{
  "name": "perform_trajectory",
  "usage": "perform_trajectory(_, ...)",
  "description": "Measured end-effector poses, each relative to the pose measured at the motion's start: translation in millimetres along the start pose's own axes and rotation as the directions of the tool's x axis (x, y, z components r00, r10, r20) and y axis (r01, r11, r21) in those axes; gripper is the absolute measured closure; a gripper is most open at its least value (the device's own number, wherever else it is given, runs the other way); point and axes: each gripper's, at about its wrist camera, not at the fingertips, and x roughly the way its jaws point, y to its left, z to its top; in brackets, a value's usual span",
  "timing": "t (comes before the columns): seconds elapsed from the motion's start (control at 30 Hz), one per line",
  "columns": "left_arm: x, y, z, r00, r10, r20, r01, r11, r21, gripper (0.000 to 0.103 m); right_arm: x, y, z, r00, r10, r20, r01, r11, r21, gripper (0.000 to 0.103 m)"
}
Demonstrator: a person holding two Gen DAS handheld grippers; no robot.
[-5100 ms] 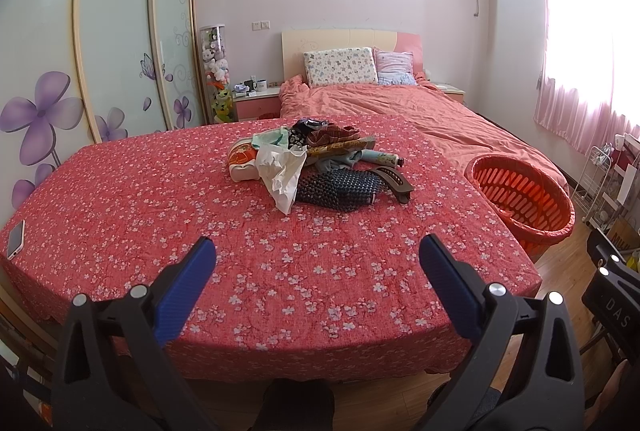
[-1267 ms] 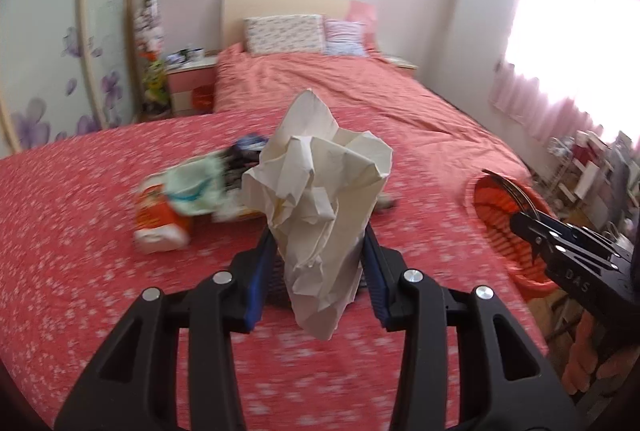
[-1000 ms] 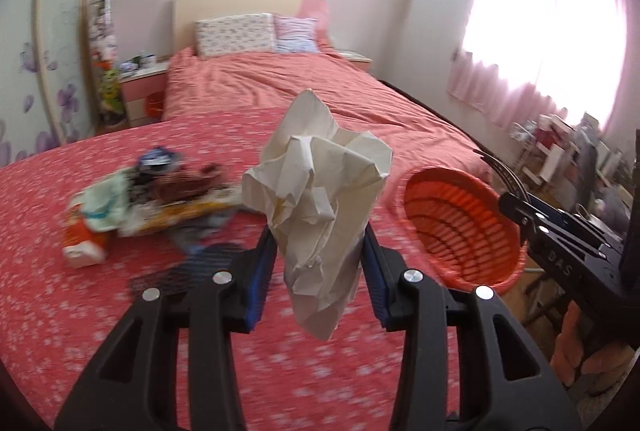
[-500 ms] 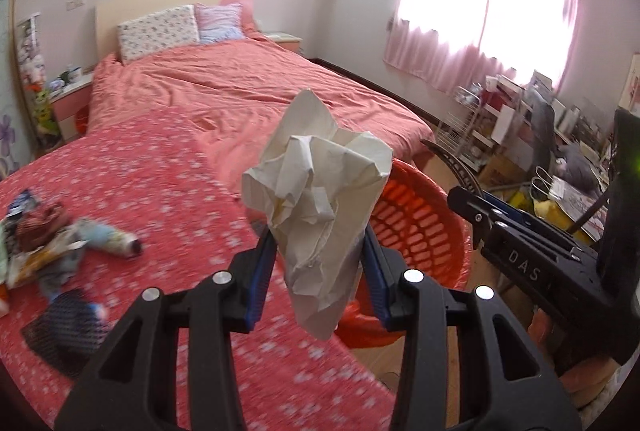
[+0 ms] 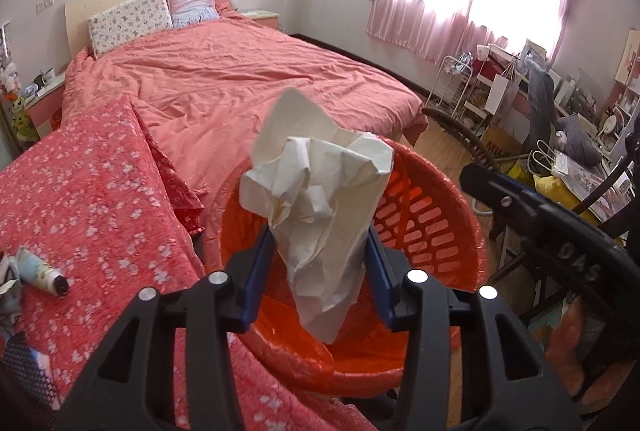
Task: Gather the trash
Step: 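Carry the white tissue and brown strap to the orange basket and release both, then grasp the black mesh pad with the right gripper while the left grasps the paper cup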
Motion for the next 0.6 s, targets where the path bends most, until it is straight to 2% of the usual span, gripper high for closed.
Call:
perform_trajectory(0.03, 3, 2, 0, 1.0, 0.003, -0.008, -0.003, 1.0, -0.004, 0.053, 1, -3, 2, 1.0, 0.002, -0.001, -0.002, 1.0, 0.011, 0.069)
perform_trajectory(0.1, 7, 6, -3, 1.0, 0.017, -0.021, -0.017, 1.0, -0.015, 0.048, -1, -9, 1, 1.0, 0.001, 0.004, -0.001, 0.999, 0.032, 0.053)
perform_trajectory(0.17, 8, 9, -4, 0.999, 0.029, -0.022, -0.029, 0.999, -0.021, 0.044, -3, -12, 3, 1.0, -0.007, 0.014, 0.007, 0.999, 0.041, 0.048)
perform_trajectory(0.37, -12, 29, -7, 0.996, 0.09, 0.0, -0.09, 0.995, -0.051, 0.042, -19, -7, 7, 0.998, -0.039, 0.048, 0.039, 0.999, 0.011, 0.047)
perform_trajectory(0.6, -66, 64, -19, 0.982, 0.182, 0.039, -0.178, 0.979, -0.098, 0.04, -35, 19, 10, 0.998, -0.032, 0.062, 0.035, 0.998, -0.048, 0.045)
